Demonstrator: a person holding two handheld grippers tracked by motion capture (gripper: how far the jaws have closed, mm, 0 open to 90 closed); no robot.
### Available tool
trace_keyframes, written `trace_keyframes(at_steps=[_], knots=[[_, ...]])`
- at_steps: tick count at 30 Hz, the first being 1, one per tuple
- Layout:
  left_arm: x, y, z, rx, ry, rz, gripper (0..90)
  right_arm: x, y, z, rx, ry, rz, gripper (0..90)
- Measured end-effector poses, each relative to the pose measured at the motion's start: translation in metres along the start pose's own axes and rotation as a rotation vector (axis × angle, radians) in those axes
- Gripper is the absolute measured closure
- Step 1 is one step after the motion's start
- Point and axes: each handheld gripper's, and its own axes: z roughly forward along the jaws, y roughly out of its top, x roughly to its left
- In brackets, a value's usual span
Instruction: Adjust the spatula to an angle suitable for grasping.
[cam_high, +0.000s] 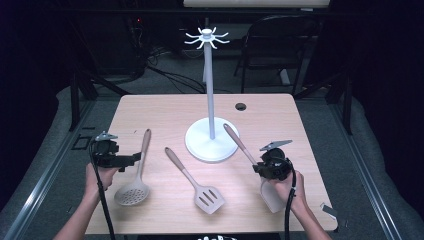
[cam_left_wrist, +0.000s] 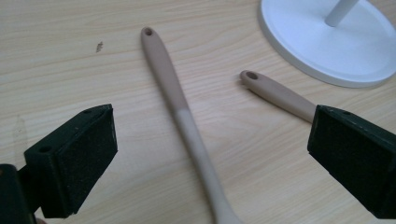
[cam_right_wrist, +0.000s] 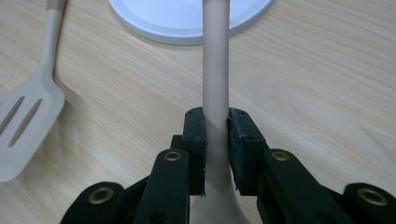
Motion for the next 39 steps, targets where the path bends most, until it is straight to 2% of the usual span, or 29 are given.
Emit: trace_keyframes(at_steps=[1,3,4,5,7,8,9,12,16,20,21,22,24,26,27,29,30,31,32,33,34,35,39], knots=[[0.000,0.000,0.000,0.000,0.000,0.000,0.0,0.000,0.000,0.000,0.000,0.000,0.000,78.3],[-0.007,0.003,-0.001,-0.009,-0.017,0.004,0.0,0.007,0.002,0.000,-0.004,0.004,-0.025,78.3],[-0.015,0.006,-0.003,-0.016,-0.028,0.019,0.0,0.009,0.003,0.000,-0.008,0.007,-0.034,78.3],[-0.015,0.006,-0.003,-0.016,-0.028,0.019,0.0,0.009,0.003,0.000,-0.008,0.007,-0.034,78.3],[-0.024,0.009,-0.004,-0.016,-0.049,0.038,0.0,0.015,0.004,0.001,-0.014,0.011,-0.048,78.3],[-0.033,0.011,-0.003,-0.018,-0.063,0.057,0.1,0.020,0.006,0.002,-0.020,0.022,-0.064,78.3],[-0.033,0.011,-0.003,-0.018,-0.063,0.057,0.1,0.022,0.007,0.002,-0.024,0.020,-0.068,78.3],[-0.050,0.016,0.000,-0.022,-0.092,0.088,0.0,0.028,0.010,0.004,-0.030,0.027,-0.088,78.3],[-0.061,0.018,0.004,-0.021,-0.127,0.091,0.0,0.034,0.014,0.005,-0.040,0.027,-0.107,78.3],[-0.079,0.023,0.015,-0.012,-0.171,0.094,0.0,0.039,0.018,0.006,-0.043,0.037,-0.120,78.3],[-0.079,0.023,0.015,-0.012,-0.171,0.094,0.0,0.039,0.018,0.006,-0.043,0.037,-0.120,78.3],[-0.086,0.025,0.019,-0.003,-0.194,0.097,0.0,0.041,0.019,0.007,-0.049,0.036,-0.125,78.3],[-0.091,0.027,0.021,-0.002,-0.205,0.100,0.0,0.043,0.020,0.007,-0.049,0.029,-0.135,78.3],[-0.100,0.030,0.026,0.002,-0.231,0.106,0.0,0.044,0.021,0.007,-0.055,0.036,-0.138,78.3],[-0.109,0.034,0.032,0.005,-0.254,0.112,0.0,0.045,0.023,0.007,-0.053,0.032,-0.147,78.3],[-0.114,0.036,0.035,0.009,-0.267,0.114,0.0,0.047,0.025,0.007,-0.062,0.035,-0.147,78.3],[-0.123,0.039,0.040,0.010,-0.289,0.119,0.0,0.047,0.026,0.008,-0.064,0.035,-0.149,78.3],[-0.123,0.039,0.040,0.010,-0.289,0.119,0.0,0.047,0.027,0.008,-0.062,0.036,-0.154,78.3],[-0.131,0.043,0.046,0.011,-0.307,0.126,0.0,0.048,0.028,0.009,-0.066,0.036,-0.155,78.3],[-0.131,0.043,0.046,0.011,-0.307,0.126,0.0,0.049,0.029,0.009,-0.071,0.042,-0.153,78.3],[-0.140,0.045,0.051,0.013,-0.324,0.124,0.0,0.049,0.031,0.010,-0.074,0.042,-0.157,78.3],[-0.140,0.045,0.051,0.013,-0.324,0.124,0.0,0.049,0.031,0.010,-0.074,0.042,-0.157,78.3],[-0.154,0.049,0.063,0.011,-0.360,0.119,3.1,0.052,0.037,0.010,-0.087,0.042,-0.166,78.3]])
